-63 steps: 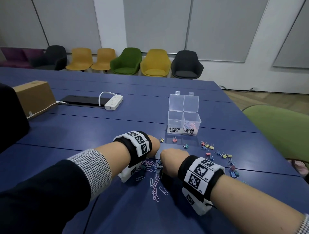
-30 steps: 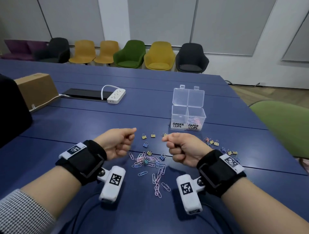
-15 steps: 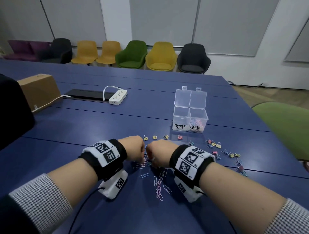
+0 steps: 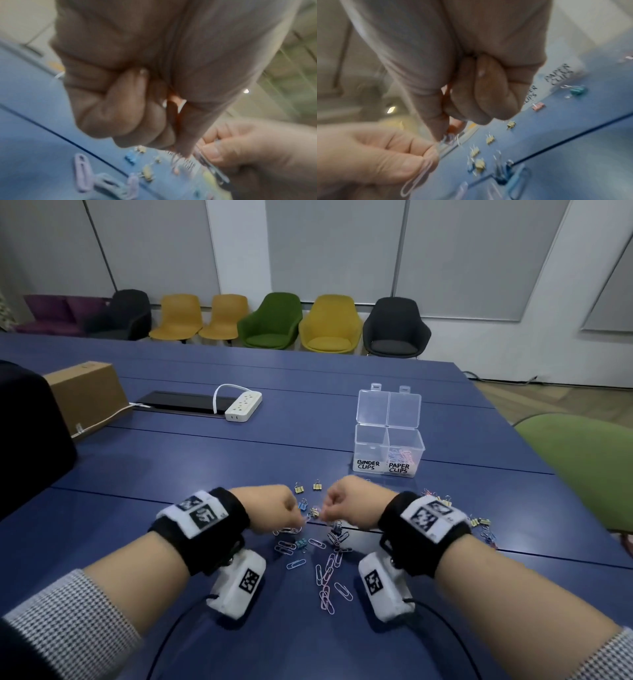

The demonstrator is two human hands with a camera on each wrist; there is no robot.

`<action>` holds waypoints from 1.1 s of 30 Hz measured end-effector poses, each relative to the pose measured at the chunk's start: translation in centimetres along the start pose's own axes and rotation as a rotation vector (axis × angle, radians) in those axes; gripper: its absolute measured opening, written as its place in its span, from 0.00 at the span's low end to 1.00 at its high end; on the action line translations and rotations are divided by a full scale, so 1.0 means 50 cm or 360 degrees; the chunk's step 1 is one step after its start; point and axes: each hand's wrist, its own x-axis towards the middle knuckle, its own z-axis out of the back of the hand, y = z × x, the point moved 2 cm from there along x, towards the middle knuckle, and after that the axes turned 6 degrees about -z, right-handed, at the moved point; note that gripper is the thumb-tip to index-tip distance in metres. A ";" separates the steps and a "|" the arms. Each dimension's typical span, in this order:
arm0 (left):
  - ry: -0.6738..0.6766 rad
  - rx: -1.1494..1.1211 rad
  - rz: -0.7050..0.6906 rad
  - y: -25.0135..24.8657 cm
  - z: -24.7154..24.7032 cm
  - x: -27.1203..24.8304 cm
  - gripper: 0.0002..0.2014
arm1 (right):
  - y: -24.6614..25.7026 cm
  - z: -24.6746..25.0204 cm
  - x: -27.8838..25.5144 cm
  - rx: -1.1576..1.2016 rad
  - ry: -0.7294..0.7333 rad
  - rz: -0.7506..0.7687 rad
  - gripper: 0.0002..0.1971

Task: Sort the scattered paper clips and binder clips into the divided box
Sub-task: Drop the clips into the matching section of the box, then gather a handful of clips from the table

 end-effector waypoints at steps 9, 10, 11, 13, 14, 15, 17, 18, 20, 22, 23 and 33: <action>-0.0022 -0.3024 -0.0190 -0.034 0.003 -0.016 0.03 | -0.084 0.059 -0.067 0.2600 0.0326 0.0003 0.08; -0.0055 -0.3126 -0.0224 -0.039 -0.003 -0.014 0.03 | -0.090 0.058 -0.070 0.2711 0.0338 0.0036 0.07; -0.0085 -0.3186 -0.0255 -0.045 -0.010 -0.011 0.03 | -0.094 0.056 -0.075 0.2794 0.0349 0.0070 0.07; -0.0116 -0.3222 -0.0270 -0.059 -0.021 0.000 0.05 | -0.104 0.050 -0.081 0.2905 0.0387 0.0150 0.09; -0.0117 -0.3220 -0.0249 -0.065 -0.026 0.006 0.07 | -0.104 0.048 -0.083 0.2931 0.0405 0.0164 0.10; -0.0109 -0.3203 -0.0209 -0.072 -0.032 0.013 0.11 | -0.104 0.047 -0.086 0.2928 0.0401 0.0137 0.11; -0.0085 -0.3143 -0.0094 -0.085 -0.045 0.027 0.19 | -0.100 0.044 -0.089 0.2846 0.0353 0.0005 0.09; -0.0062 -0.3104 -0.0034 -0.091 -0.052 0.032 0.21 | -0.097 0.043 -0.090 0.2791 0.0331 -0.0065 0.10; 0.0010 -0.2969 0.0077 -0.103 -0.067 0.039 0.21 | -0.090 0.044 -0.095 0.2624 0.0320 -0.0129 0.14; 0.0079 -0.2673 0.0162 -0.108 -0.077 0.042 0.19 | -0.085 0.044 -0.099 0.2350 0.0321 -0.0144 0.19; 0.0119 -0.2467 0.0197 -0.109 -0.080 0.043 0.18 | -0.083 0.043 -0.101 0.2196 0.0321 -0.0153 0.21; 0.0408 -0.0850 0.0133 -0.164 0.003 0.094 0.20 | -0.120 0.078 -0.124 0.0317 0.0435 -0.0324 0.23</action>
